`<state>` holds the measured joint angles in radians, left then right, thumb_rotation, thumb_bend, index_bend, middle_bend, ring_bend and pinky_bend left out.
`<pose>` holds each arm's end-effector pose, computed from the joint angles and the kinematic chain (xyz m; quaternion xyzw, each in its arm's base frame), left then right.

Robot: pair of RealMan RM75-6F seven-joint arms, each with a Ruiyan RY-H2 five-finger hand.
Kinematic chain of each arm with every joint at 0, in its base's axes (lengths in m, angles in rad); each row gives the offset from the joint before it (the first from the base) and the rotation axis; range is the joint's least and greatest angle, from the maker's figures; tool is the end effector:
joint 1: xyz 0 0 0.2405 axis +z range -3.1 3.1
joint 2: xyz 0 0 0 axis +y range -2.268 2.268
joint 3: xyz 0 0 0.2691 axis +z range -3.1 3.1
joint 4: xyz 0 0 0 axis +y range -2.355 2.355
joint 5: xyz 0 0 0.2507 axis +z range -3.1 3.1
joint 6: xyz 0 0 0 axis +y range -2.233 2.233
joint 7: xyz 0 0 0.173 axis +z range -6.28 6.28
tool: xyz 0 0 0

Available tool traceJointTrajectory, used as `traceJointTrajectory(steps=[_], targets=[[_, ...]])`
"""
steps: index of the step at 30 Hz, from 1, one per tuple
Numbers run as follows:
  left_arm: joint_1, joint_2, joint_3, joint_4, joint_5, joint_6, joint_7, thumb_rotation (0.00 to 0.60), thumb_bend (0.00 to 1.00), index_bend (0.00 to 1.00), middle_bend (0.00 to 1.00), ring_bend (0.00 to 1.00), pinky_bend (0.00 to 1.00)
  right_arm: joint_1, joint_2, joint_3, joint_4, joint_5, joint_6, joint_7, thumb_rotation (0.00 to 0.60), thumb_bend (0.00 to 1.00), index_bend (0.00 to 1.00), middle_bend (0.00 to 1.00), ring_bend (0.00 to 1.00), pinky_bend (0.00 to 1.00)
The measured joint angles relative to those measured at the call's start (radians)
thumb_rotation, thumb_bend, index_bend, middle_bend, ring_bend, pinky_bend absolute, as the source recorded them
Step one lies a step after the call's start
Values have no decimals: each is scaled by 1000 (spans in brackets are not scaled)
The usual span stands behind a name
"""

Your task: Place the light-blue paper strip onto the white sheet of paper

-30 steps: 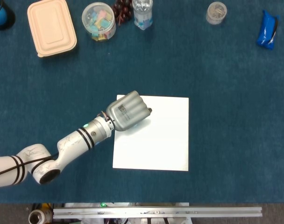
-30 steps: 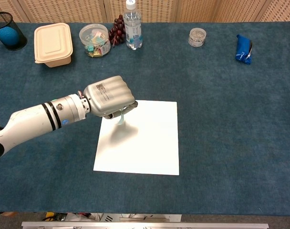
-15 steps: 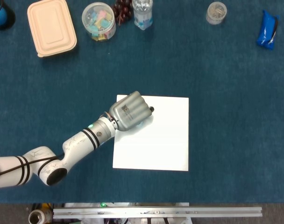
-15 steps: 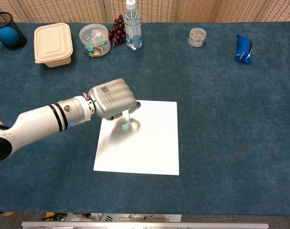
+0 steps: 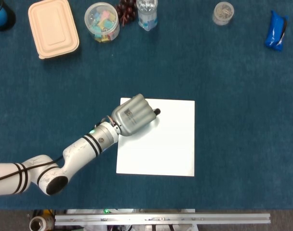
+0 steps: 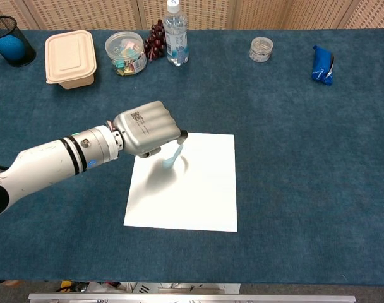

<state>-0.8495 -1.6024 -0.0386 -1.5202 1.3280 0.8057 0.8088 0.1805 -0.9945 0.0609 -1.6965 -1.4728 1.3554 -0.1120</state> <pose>-0.1006 0.3192 -0.1329 -0.9088 -0.0696 -0.2565 0.3215 -0.3208 -0.2470 0.1444 0.6544 -0.3494 0.3349 0.5809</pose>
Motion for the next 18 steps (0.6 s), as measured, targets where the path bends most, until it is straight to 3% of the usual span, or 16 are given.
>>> traceJointTrajectory(steps=[18], targets=[[2,47,85,-74,-27,12,106,600,395,311,804,892,770,-6,-3,-3,4,-4,6,6,600,172,484,528,529,489]])
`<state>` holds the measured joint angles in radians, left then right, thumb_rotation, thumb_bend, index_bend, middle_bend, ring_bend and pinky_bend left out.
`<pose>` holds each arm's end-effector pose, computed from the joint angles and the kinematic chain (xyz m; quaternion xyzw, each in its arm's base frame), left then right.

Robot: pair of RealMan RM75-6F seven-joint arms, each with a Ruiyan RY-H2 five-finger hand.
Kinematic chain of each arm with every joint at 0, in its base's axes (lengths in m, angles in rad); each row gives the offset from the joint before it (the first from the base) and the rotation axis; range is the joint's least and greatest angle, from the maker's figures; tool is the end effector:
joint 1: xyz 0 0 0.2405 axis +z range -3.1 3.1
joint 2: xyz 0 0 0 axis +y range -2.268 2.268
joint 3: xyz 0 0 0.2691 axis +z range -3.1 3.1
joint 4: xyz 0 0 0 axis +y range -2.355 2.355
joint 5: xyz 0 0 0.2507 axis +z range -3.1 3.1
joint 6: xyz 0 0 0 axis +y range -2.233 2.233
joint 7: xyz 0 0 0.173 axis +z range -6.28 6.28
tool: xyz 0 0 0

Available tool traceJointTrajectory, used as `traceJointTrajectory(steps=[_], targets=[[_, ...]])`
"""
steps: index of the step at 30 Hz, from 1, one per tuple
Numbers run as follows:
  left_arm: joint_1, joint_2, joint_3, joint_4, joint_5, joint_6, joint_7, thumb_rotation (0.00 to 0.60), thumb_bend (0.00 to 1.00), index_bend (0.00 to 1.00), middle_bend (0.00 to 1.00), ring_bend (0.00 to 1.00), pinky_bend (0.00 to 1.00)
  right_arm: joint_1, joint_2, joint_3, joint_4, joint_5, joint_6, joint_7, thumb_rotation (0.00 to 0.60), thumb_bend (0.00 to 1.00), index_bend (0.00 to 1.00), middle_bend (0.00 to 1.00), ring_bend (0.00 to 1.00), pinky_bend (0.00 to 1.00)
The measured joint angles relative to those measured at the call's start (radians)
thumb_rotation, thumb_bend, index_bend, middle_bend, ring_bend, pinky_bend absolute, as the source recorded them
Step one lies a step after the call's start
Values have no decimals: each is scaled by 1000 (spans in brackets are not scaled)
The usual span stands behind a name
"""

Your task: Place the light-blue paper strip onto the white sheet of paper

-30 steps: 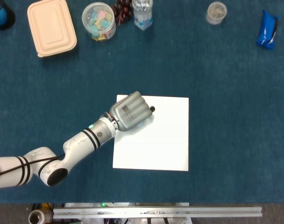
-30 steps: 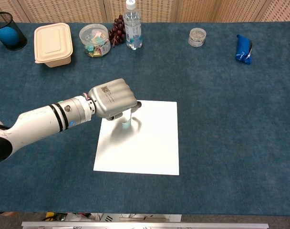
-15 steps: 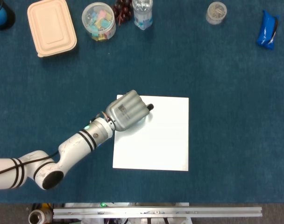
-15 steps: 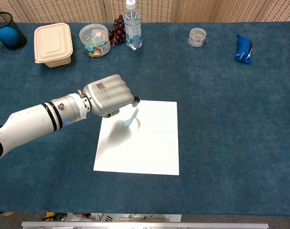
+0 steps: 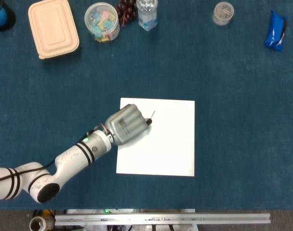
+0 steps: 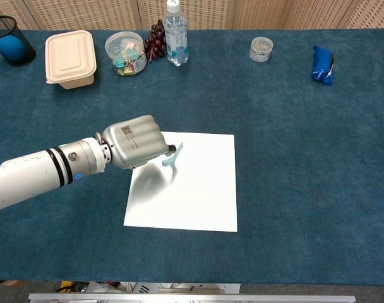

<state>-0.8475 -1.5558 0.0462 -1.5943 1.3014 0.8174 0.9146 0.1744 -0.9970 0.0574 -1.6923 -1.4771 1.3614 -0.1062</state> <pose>-0.1200 0.2937 -0.1300 -0.9260 -0.0358 -0.2158 0.3077 -0.3225 -0.2443 0.1442 0.6532 -0.3510 0.3355 0.5810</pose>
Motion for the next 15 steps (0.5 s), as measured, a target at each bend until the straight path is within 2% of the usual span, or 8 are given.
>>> traceJointTrajectory(steps=[7,15], targets=[[5,9,35,-43,13,14,38,600,395,311,804,892,770,-5,-2,-2,2,2,4,3,600,172,484,528,529,489],[12,10,51,-71,12,30,61,600,395,311,804,892,769,-10,-1,-3,4,1,9,8,600,172,484,528,529,489]])
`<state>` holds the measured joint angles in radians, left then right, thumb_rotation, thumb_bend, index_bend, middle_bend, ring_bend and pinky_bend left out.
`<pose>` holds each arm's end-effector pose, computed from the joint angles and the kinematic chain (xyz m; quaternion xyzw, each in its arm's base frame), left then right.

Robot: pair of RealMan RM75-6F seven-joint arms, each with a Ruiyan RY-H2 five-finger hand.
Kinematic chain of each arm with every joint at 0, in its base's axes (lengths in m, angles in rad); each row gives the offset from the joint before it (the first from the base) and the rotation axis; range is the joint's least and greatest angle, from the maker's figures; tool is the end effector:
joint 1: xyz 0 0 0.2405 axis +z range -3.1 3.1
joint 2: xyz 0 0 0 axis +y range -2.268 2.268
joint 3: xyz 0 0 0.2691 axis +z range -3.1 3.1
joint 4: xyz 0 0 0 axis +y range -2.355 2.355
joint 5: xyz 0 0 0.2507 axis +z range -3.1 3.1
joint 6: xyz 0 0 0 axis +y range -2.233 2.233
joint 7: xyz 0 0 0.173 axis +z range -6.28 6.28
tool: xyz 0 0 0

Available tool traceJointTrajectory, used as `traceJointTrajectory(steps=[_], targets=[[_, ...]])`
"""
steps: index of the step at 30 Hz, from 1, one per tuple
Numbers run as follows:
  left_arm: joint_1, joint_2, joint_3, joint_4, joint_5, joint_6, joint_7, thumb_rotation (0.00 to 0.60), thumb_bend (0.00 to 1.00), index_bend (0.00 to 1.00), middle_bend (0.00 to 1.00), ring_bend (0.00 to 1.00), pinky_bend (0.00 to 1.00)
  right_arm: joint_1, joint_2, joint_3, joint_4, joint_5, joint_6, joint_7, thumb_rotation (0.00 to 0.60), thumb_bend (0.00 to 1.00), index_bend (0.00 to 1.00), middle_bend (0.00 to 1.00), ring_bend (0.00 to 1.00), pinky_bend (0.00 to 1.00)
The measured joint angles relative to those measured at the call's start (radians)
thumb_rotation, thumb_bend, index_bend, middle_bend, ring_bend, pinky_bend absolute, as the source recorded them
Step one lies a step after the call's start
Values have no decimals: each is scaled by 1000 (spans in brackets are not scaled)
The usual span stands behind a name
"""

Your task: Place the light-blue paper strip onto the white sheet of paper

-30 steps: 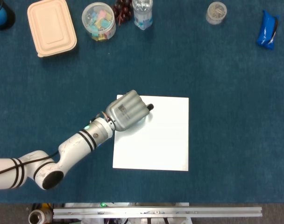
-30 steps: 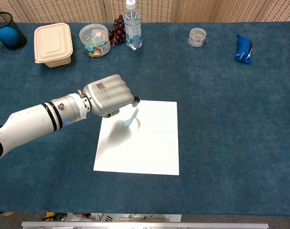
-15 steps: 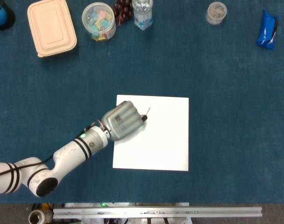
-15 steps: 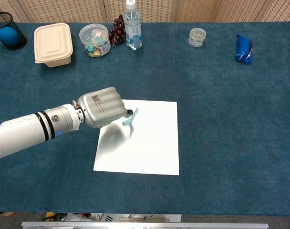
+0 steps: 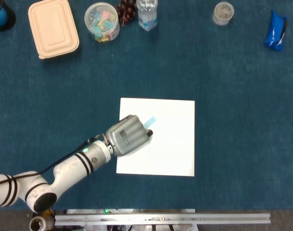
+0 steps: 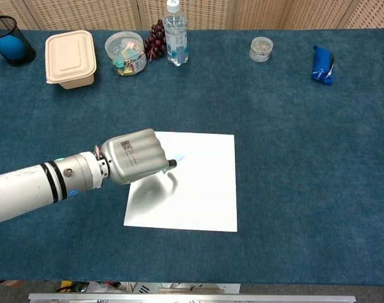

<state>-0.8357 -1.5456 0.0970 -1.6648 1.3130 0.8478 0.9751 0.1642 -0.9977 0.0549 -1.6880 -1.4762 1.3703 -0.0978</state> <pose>-0.1196 0.2655 -0.1297 -0.9326 -0.0195 -0.2142 0.2899 -0.3258 -0.2407 0.1456 0.6486 -0.3545 0.3356 0.5839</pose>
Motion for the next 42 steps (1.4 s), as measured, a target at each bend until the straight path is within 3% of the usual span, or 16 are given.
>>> traceJointTrajectory(steps=[13,16,20,24,27,32,42], targets=[[12,48,-11,-51,-1,48,-21,600,396,307,794,884,770,14,6,-5,-3,-22,-23,1,600,174,484,528,529,489],[24,74,-19,-62,0,75,-50,600,396,300,781,868,769,32,11,-9,-12,-46,-45,0,600,234,484,528,529,493],[48,116,-30,-75,0,118,-99,600,395,288,730,813,770,70,18,-14,-33,-82,-93,5,600,465,484,582,588,558],[79,157,-41,-86,-3,166,-156,600,395,275,688,763,770,121,21,-16,-56,-112,-162,12,600,823,484,776,811,806],[110,183,-50,-89,-1,214,-205,600,395,267,675,743,770,171,17,-17,-77,-129,-237,11,600,996,484,905,956,948],[171,225,-59,-85,15,301,-288,600,395,263,663,718,769,278,-11,-15,-112,-141,-400,4,600,1000,476,998,1000,1000],[292,242,-56,-7,126,464,-486,600,395,264,632,677,760,496,-155,18,-126,-41,-700,-58,600,1000,309,1000,1000,1000]])
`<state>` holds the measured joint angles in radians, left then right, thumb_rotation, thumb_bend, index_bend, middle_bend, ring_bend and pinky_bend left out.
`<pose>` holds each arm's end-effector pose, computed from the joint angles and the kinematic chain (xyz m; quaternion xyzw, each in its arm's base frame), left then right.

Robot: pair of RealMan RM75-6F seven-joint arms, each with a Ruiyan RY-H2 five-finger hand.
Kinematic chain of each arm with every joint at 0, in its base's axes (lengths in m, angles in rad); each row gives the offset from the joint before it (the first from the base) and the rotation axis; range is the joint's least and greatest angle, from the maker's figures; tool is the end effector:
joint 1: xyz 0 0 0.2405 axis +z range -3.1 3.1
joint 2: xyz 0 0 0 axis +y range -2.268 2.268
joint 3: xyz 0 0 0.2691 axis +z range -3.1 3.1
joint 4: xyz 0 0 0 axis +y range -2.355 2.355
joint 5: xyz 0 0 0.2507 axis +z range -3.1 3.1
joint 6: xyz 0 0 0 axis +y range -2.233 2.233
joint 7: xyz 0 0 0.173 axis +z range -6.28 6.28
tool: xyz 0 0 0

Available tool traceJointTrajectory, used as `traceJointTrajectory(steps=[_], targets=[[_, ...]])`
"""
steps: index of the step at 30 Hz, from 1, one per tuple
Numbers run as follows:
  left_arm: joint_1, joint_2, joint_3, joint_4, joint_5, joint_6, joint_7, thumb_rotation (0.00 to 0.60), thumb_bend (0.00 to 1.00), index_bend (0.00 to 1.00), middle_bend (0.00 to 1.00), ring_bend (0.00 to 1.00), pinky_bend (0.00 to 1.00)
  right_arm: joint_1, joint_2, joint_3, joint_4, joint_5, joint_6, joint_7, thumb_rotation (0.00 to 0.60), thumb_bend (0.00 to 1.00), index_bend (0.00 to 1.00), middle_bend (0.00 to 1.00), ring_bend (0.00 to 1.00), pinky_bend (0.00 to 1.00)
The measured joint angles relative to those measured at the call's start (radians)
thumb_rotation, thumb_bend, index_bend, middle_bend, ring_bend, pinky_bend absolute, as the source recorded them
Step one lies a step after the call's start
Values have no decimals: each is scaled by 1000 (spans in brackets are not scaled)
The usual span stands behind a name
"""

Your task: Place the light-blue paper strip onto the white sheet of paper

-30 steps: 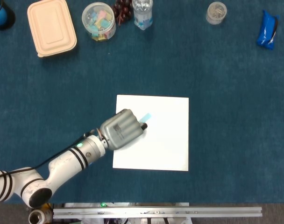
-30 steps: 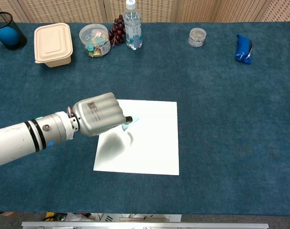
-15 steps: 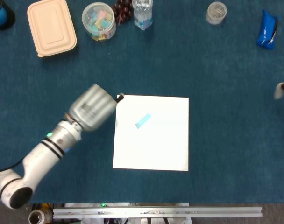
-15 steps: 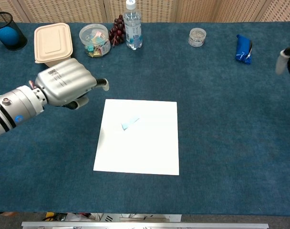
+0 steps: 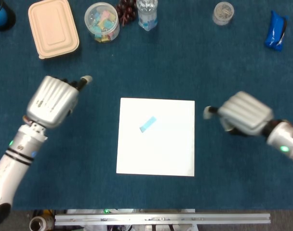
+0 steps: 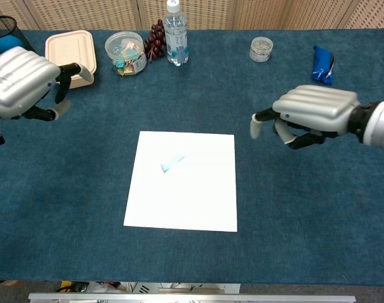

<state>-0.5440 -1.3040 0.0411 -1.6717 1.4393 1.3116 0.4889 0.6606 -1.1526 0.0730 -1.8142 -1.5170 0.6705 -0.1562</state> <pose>-0.2043 0.3030 0.0177 -0.7671 -0.2152 -0.3570 0.4876 -0.1664 -0.2996 -0.0215 0.8680 -0.3283 0.2681 0.2585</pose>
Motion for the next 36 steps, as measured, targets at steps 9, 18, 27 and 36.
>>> traceJointTrajectory(steps=[9,18,27,36], targets=[[59,4,-10,13,49,57,-68,600,396,267,633,678,760,151,-158,32,37,165,-134,-92,600,1000,278,1000,1000,1000],[81,13,-21,14,63,46,-81,600,395,269,628,673,760,273,-293,22,107,330,-182,-201,600,1000,265,1000,1000,1000],[104,22,-25,31,92,54,-117,600,395,270,628,672,760,367,-379,-8,165,475,-155,-286,600,1000,265,1000,1000,1000],[122,31,-35,37,112,56,-139,600,395,270,627,672,760,432,-425,-36,193,572,-102,-334,600,1000,265,1000,1000,1000]])
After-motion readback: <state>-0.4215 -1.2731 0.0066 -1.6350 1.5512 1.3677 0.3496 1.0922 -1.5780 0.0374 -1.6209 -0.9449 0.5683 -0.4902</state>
